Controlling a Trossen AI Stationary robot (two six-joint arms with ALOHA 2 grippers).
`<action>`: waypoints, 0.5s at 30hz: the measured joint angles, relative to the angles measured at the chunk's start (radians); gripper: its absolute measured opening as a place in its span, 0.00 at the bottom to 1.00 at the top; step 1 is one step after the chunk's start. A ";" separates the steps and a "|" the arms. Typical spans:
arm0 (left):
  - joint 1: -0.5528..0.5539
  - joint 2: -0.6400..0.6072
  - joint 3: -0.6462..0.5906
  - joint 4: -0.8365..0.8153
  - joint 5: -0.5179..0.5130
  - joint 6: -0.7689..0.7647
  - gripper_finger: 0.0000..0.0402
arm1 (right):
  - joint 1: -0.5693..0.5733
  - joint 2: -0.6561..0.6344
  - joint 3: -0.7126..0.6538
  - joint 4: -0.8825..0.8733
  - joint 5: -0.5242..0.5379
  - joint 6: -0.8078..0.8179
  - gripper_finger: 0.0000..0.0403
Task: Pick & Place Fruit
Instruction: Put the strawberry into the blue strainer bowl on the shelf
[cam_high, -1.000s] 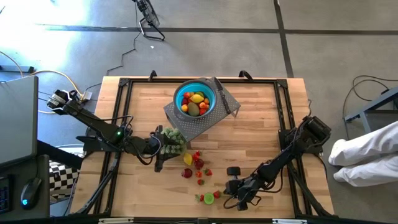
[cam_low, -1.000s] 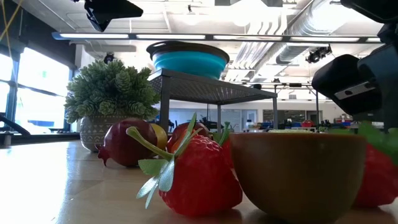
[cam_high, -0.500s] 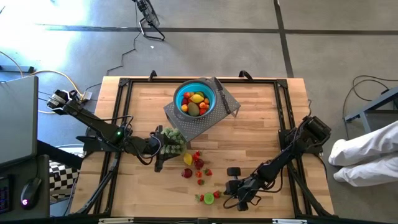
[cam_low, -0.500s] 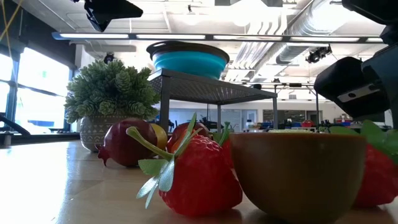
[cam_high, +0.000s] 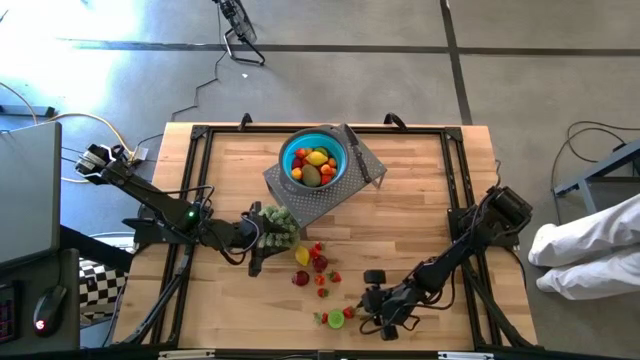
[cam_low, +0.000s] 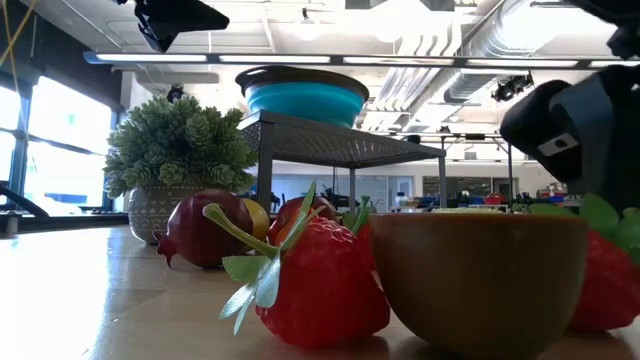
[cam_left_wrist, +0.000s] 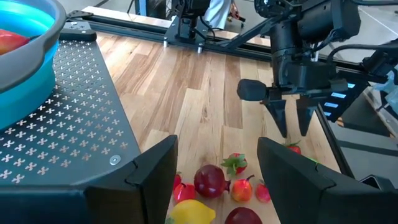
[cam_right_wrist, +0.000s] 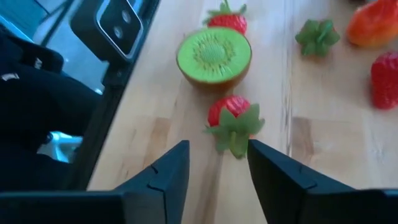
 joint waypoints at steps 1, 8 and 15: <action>0.000 0.000 0.000 0.000 0.000 0.000 0.54 | -0.002 0.000 0.000 0.008 0.000 0.000 0.39; 0.000 0.000 0.000 0.000 0.000 -0.001 0.54 | -0.015 0.000 0.000 0.011 0.000 0.000 0.34; 0.000 0.000 0.000 0.000 0.000 -0.001 0.54 | -0.016 0.000 0.000 -0.014 -0.029 0.000 0.29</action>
